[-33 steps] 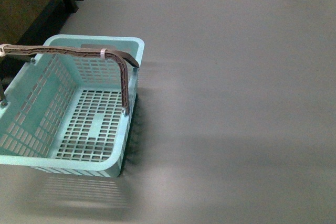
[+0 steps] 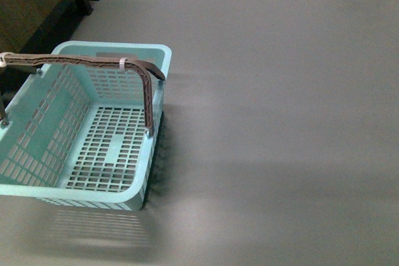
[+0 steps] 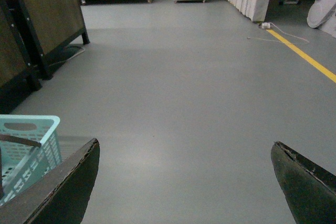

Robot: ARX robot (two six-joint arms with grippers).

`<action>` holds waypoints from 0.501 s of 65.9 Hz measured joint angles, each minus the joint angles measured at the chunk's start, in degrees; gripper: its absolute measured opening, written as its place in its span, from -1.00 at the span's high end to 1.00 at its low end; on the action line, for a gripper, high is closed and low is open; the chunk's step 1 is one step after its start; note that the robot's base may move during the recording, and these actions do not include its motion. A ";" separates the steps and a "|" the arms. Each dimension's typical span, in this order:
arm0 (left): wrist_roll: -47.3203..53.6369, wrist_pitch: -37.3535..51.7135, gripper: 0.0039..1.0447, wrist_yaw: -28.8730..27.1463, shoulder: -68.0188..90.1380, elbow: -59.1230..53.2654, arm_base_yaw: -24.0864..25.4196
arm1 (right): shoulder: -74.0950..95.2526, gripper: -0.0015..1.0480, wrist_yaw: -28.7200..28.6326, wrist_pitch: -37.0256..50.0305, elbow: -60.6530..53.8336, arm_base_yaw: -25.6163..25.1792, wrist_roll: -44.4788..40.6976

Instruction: Pick lemon and mango into basket

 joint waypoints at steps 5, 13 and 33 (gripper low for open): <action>-16.06 -13.79 -0.87 -11.13 8.07 4.83 -3.41 | -0.02 -0.83 0.00 0.00 0.00 0.00 0.00; -37.73 -12.15 -0.87 -7.17 13.75 5.09 -1.70 | 0.00 -0.83 0.02 0.00 0.00 0.00 0.00; -61.86 22.43 -0.87 -1.86 52.46 9.66 0.15 | -0.02 -0.83 0.02 0.00 0.00 0.00 0.00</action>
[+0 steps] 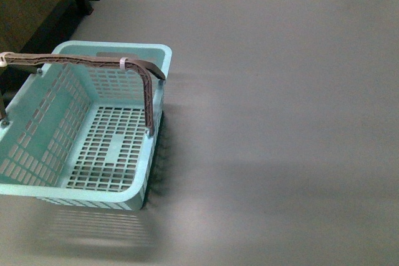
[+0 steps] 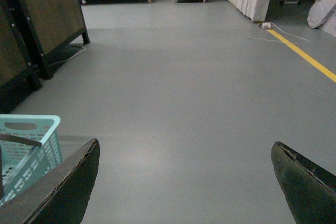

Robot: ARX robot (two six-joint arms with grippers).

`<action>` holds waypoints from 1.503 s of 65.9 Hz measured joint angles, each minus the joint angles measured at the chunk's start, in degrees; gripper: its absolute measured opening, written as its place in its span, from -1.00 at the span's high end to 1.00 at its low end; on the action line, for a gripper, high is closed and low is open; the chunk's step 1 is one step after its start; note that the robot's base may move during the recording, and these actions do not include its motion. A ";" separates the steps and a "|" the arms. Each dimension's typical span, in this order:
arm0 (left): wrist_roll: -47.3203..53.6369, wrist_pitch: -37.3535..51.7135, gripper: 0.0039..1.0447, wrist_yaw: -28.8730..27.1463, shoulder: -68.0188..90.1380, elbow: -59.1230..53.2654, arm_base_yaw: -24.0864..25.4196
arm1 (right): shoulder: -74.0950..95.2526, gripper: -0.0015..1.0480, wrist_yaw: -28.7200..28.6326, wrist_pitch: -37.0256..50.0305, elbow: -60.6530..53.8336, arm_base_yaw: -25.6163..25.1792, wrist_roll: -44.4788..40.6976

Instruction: Pick lemon and mango into basket

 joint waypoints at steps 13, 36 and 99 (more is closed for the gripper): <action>-10.73 17.59 -0.87 -2.49 35.45 12.55 -3.85 | 0.02 -0.83 0.00 0.00 0.00 0.00 0.00; -15.80 14.03 -0.87 -4.72 62.40 35.87 -6.34 | 0.02 -0.83 0.00 0.00 0.00 0.00 0.00; -20.37 -0.42 0.47 -6.40 83.58 64.41 -8.04 | 0.02 -0.83 0.00 0.00 0.00 0.00 0.00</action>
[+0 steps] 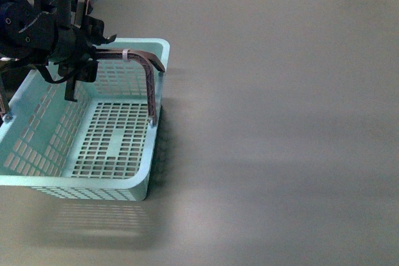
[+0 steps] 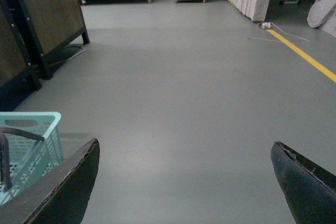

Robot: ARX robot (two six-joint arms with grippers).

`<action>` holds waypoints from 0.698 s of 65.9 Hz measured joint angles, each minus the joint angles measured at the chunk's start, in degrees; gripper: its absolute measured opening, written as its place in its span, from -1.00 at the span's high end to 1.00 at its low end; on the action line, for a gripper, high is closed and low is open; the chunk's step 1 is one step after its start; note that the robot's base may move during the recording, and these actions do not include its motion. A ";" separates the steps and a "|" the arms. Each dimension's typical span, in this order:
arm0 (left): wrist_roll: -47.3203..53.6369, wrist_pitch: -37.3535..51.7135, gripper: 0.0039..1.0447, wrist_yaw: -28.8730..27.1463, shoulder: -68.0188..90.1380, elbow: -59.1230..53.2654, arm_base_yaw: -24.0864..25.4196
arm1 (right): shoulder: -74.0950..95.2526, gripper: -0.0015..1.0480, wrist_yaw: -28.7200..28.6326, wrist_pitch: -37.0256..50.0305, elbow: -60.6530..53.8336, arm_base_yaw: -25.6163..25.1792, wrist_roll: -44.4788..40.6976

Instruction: Pick lemon and mango into basket

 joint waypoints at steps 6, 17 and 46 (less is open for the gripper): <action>-1.70 -0.35 0.77 -0.09 0.02 0.00 0.02 | 0.00 -0.83 0.00 0.00 0.00 0.00 0.00; -3.43 -0.20 0.92 0.33 -1.88 -2.12 0.02 | 0.00 -0.83 0.00 0.00 0.00 0.00 0.00; -7.32 -0.02 0.92 -0.96 -33.48 -25.90 -2.21 | 0.00 -0.83 0.00 0.00 0.00 0.00 0.00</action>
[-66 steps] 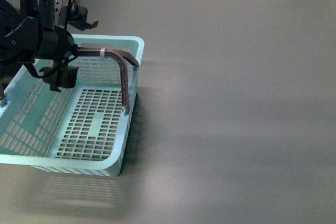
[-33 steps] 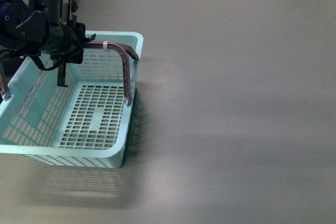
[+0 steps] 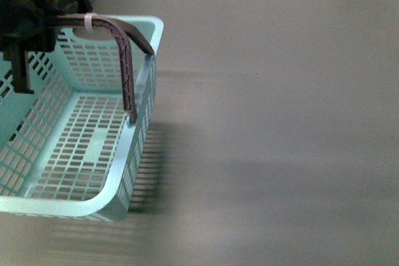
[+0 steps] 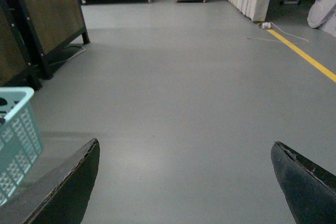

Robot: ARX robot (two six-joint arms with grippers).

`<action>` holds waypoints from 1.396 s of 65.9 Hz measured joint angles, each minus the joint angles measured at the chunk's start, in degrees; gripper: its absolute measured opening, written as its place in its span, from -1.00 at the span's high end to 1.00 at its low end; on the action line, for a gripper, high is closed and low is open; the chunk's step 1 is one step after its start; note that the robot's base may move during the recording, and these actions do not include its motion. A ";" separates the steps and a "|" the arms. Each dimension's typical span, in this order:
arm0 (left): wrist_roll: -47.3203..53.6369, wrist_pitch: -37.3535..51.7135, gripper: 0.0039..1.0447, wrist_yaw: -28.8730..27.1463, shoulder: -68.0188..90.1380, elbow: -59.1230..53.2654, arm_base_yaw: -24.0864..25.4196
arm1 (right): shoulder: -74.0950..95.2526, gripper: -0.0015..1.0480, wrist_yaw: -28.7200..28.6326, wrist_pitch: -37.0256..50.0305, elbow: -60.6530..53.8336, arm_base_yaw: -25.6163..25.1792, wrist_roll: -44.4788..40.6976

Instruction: Pick lemon and mango into basket

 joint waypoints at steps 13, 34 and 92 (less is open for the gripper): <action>-2.54 -7.61 0.92 -1.57 -19.04 -7.93 -2.01 | 0.00 -0.83 0.00 0.00 0.00 0.00 0.00; -3.28 -20.09 0.92 -4.22 -42.27 -9.88 -2.80 | 0.00 -0.83 0.00 0.00 0.00 0.00 0.00; -2.29 -30.71 0.92 -7.34 -52.72 -7.21 -4.81 | 0.00 -0.83 0.00 0.00 0.00 0.00 0.00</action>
